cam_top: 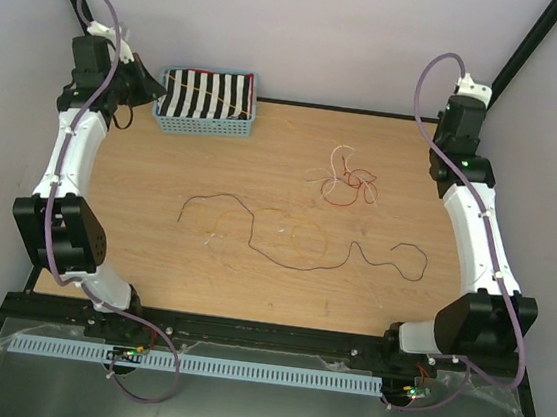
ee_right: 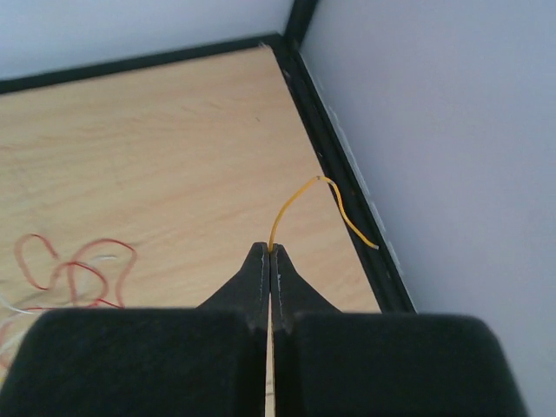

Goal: Zip-tie the wires
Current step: Untie the cable at the center of the board.

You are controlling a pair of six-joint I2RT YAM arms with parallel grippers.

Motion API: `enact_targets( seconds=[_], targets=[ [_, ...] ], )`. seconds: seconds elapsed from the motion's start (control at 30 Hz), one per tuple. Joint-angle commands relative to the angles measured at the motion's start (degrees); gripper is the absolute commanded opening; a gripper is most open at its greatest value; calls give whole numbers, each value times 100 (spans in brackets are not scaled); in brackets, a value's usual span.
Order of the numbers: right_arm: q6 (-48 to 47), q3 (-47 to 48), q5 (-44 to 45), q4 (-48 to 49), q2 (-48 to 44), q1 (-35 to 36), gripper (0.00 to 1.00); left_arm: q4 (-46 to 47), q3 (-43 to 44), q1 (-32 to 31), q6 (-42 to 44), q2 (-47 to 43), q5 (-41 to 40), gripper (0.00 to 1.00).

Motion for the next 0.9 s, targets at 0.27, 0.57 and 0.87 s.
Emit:
enact_targets(
  seconds=[0.27,0.57,0.87],
  targets=[
    [-127,-546,32,-146,-77,-886,0,-252,374,58,83,222,25,0],
    [379,-1177,-1296,101,377,-933,0,-243,605,-515,136,294,202,0],
    [305,-1371,-1953,69,464,-935,55,-326,1081,-1168,189,462,104,0]
  ],
)
